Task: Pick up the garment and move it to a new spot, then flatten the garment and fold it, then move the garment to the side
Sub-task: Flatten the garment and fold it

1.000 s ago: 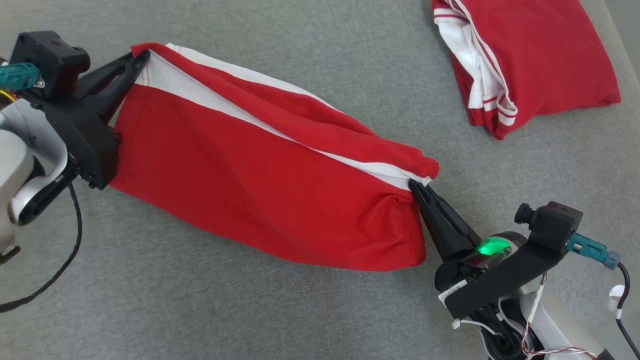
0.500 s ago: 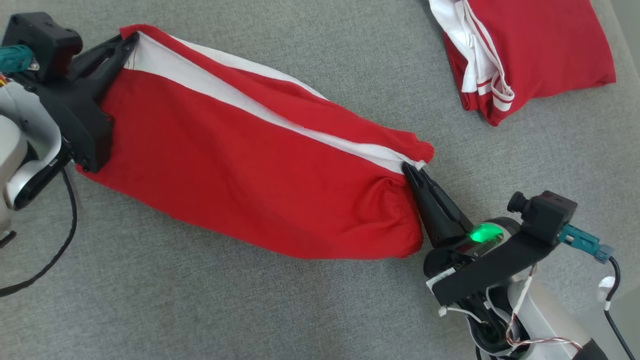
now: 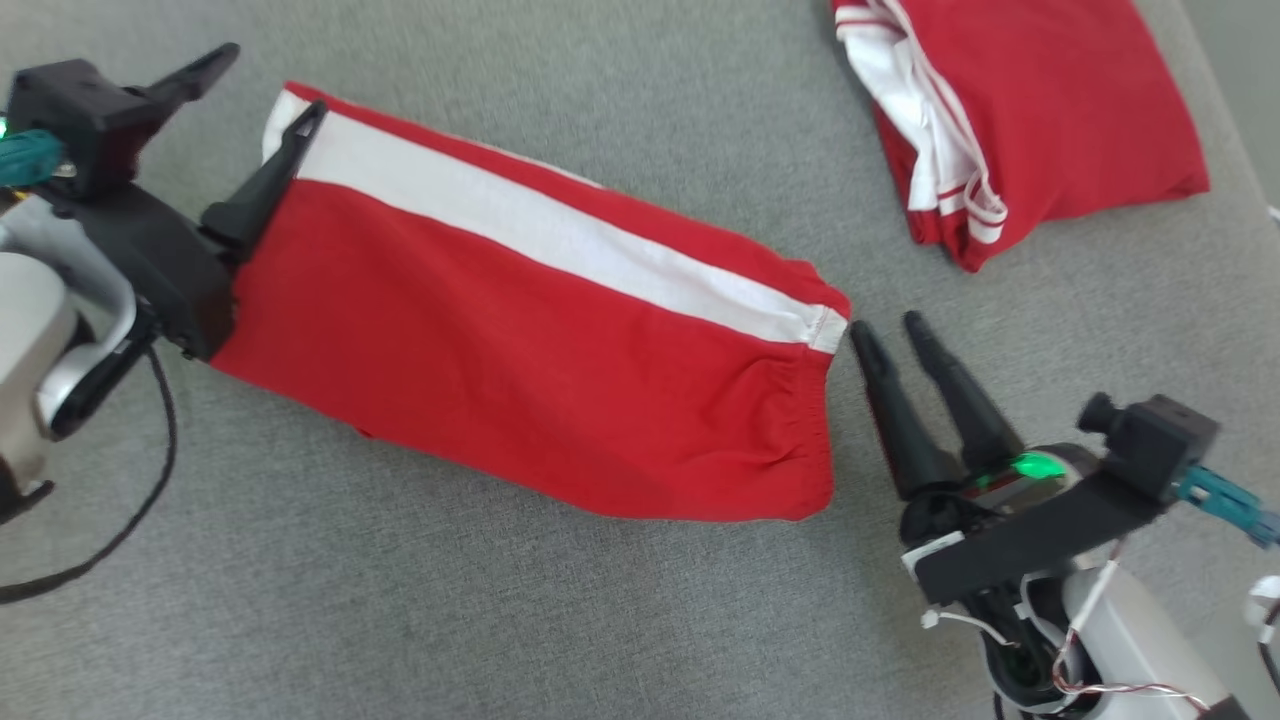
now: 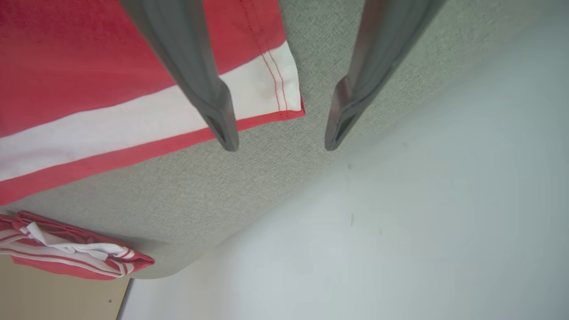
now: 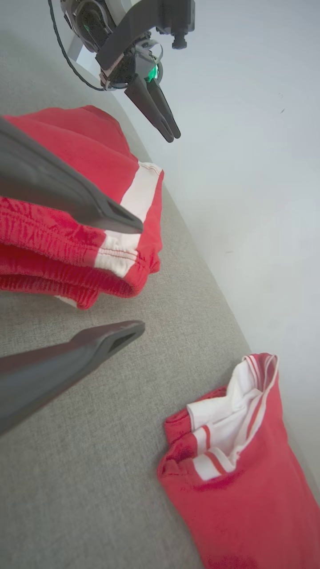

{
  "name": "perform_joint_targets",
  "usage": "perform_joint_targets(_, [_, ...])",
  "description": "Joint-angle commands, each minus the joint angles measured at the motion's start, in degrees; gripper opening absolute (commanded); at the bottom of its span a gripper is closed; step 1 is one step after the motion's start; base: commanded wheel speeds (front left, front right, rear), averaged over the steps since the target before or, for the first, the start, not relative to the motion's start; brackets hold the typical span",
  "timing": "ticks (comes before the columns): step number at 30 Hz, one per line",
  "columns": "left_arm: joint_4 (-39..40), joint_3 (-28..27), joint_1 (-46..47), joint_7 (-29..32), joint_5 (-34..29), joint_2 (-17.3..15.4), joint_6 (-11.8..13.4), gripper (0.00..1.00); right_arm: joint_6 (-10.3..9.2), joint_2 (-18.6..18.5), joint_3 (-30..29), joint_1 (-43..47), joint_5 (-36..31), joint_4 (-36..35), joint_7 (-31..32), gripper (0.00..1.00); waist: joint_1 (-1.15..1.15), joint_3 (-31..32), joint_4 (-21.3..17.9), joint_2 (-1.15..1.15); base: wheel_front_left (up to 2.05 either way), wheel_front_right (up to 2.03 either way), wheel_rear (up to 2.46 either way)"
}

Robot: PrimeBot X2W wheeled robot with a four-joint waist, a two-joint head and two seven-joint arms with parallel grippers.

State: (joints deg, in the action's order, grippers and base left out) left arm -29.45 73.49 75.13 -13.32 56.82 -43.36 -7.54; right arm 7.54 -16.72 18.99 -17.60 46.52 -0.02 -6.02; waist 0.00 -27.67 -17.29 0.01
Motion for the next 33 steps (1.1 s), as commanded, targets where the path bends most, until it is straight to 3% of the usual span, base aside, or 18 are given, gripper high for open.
perform_joint_targets(1, [-0.2, -0.1, -0.7, -0.6, 0.5, -0.6, 0.1, 1.0, -0.14, -0.1, -0.4, 0.5, -0.8, -0.5, -0.6, 1.0, 0.0, 2.0, 0.3, -0.01, 0.0, 0.0, 0.0])
perform_joint_targets(5, [-2.2, -1.7, -1.5, -1.9, 0.7, -0.6, 0.1, 1.0, -0.14, 0.1, -2.7, 1.5, -3.8, -1.3, -3.7, 1.0, 0.0, 4.6, 0.5, -0.01, 0.0, 0.0, 0.0])
perform_joint_targets(15, [0.9, -25.7, -14.6, -1.9, -10.8, 2.9, 3.5, 1.0, -0.14, 4.1, -9.9, 4.3, -13.5, -0.4, -8.3, 1.0, 0.0, 9.4, 1.8, -0.01, 0.0, 0.0, 0.0])
perform_joint_targets(22, [3.4, -38.2, -26.3, -1.9, -15.9, 7.4, 3.2, 1.0, -0.14, 9.2, -16.2, 8.0, -21.8, -2.7, -9.2, 1.0, 0.0, 11.3, 2.8, -0.01, 0.0, 0.0, 0.0])
perform_joint_targets(28, [3.4, -44.6, -33.0, -1.9, -19.7, 10.8, 2.0, 1.0, -0.15, 12.6, -18.7, 11.6, -29.4, -6.8, -9.2, 1.0, 0.0, 11.1, 2.7, -0.01, 0.0, 0.0, 0.0])
perform_joint_targets(33, [1.0, -45.7, -36.4, -1.9, -21.7, 13.2, 0.8, 1.0, -0.14, 13.7, -17.6, 14.1, -32.7, -7.4, -9.2, 1.0, 0.0, 10.7, 2.0, -0.01, 0.0, 0.0, 0.0])
